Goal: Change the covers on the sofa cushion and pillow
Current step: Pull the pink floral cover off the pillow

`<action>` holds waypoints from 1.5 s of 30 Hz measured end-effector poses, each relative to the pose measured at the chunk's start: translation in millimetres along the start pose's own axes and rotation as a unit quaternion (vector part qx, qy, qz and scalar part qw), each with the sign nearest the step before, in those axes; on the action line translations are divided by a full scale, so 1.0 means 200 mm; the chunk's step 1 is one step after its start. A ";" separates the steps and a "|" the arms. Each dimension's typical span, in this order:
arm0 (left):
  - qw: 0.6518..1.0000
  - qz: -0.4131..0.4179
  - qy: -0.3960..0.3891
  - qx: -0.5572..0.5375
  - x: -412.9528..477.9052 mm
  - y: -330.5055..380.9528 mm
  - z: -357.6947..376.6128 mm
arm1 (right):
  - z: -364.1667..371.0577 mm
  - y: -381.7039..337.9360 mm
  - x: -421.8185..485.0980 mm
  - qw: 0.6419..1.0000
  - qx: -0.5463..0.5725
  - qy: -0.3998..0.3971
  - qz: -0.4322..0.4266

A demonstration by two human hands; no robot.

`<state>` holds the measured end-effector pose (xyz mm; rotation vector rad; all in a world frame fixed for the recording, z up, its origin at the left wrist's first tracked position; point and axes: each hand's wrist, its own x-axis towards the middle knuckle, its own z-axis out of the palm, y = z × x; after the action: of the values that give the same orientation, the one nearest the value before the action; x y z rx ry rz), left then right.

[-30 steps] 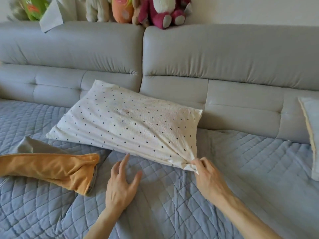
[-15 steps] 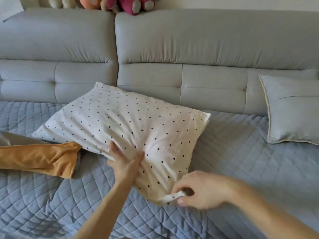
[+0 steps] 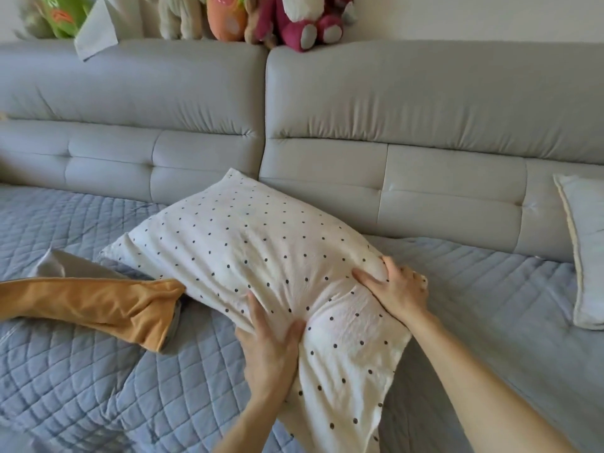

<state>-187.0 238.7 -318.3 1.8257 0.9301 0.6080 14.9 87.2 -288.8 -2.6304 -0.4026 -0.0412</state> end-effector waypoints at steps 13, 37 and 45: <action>0.985 0.044 0.003 -0.167 -0.01 0.17 -0.10 | -0.26 0.07 -0.48 0.955 0.144 0.230 -0.123; 0.910 0.236 -0.235 0.247 -0.26 0.66 0.67 | -0.61 0.93 -0.93 0.959 0.059 0.088 0.264; 0.904 0.339 -0.164 0.201 -0.39 0.43 0.57 | -0.73 1.04 -1.01 0.981 0.080 -0.014 0.176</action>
<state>-119.6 94.7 -287.7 2.5529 0.1693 0.5115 -112.5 -210.8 -273.3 -2.5045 0.0529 0.1379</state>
